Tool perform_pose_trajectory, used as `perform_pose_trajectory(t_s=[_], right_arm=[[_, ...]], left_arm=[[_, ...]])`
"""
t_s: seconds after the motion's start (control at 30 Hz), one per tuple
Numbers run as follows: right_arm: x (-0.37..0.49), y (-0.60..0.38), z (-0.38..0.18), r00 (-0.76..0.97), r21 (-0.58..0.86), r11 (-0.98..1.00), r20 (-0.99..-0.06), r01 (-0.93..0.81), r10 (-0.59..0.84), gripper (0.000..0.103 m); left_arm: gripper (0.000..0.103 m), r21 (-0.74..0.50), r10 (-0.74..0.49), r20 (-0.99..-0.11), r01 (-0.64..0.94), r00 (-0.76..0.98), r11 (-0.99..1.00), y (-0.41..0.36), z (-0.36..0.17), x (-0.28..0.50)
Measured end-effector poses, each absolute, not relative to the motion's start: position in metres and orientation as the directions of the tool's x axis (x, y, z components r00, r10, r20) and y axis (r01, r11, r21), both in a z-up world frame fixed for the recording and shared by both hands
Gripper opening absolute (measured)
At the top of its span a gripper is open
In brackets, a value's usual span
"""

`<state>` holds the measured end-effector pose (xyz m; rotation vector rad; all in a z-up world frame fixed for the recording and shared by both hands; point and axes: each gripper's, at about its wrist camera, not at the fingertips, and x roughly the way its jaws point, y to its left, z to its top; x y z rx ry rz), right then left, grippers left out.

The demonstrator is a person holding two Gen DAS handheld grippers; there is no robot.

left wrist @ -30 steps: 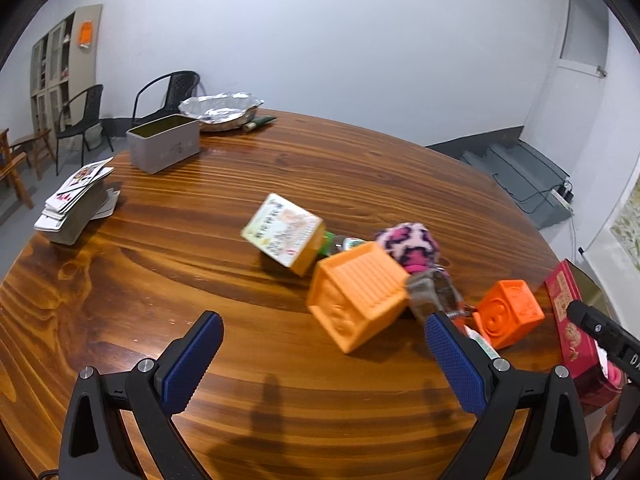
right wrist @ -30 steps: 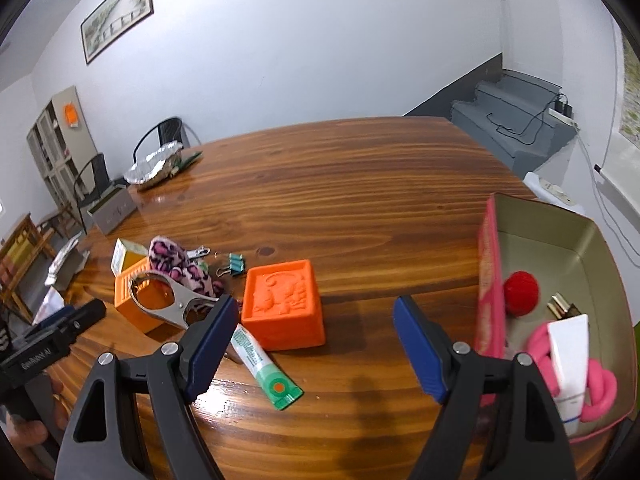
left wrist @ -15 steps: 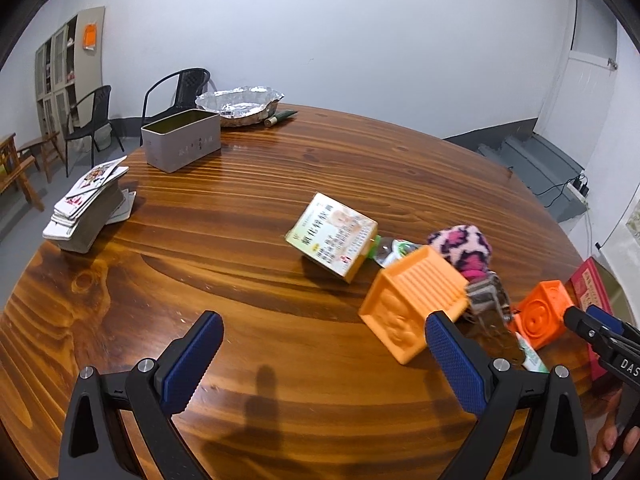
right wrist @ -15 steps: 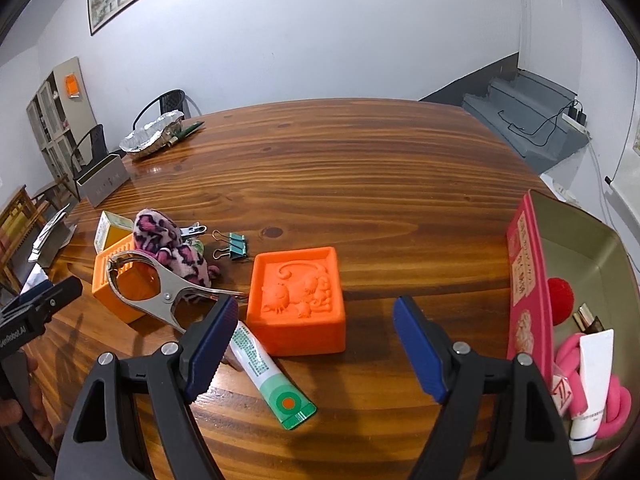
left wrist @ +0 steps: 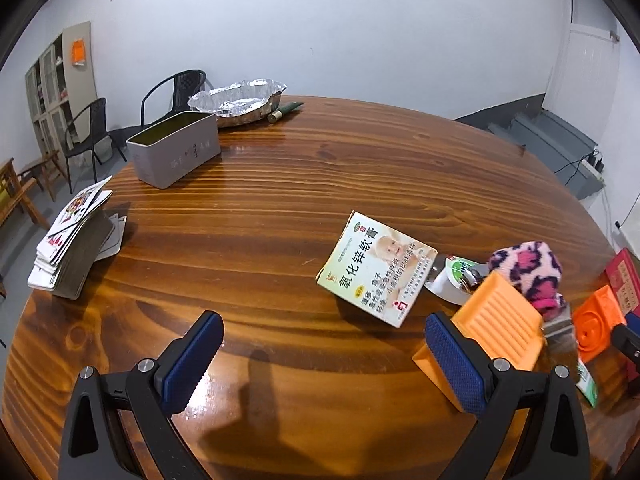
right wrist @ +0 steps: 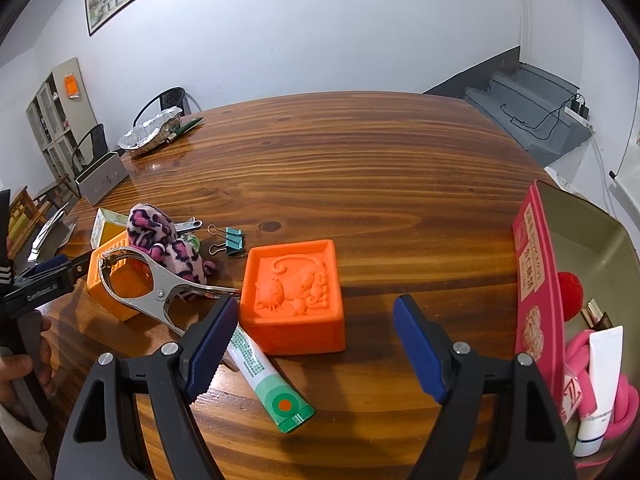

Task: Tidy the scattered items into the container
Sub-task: 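Grasp the zinc ointment box with the left gripper while the right gripper grasps the orange cube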

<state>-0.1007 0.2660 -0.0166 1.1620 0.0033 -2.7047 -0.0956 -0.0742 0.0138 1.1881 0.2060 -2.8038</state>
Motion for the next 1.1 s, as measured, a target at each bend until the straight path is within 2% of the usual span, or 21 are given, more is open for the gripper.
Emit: perform_pose_trajectory(t_s=[0.3,0.47,0.97,1.03,1.1], right_arm=[[-0.102,0.266,-0.019,-0.667,0.084,-0.979,-0.721,0.186,-0.188,0.083],[-0.103,0.265,-0.020,-0.667,0.085,-0.978,-0.720,0.189,-0.192,0.083],[-0.104,0.264,-0.025,-0.663,0.083,-0.980,-0.726,0.181,-0.184,0.083],[-0.104,0.264,-0.025,-0.665,0.079,-0.980,-0.724,0.181,-0.182,0.083],[-0.103,0.263,-0.024,-0.671,0.072,-0.981,-0.720,0.183,-0.178,0.083]], left_arm=[[0.102,-0.107,0.023,-0.686,0.070,-0.727,-0.992,-0.072,0.017,-0.118],[0.102,-0.127,0.069,-0.707,0.030,-0.704,-0.991,-0.074,0.012,-0.130],[0.102,-0.121,0.079,-0.716,0.012,-0.693,-0.993,-0.075,0.009,-0.144],[0.097,-0.110,0.067,-0.711,0.017,-0.700,-0.994,-0.074,0.010,-0.143],[0.067,-0.114,0.080,-0.721,0.004,-0.688,-0.994,-0.073,0.009,-0.142]])
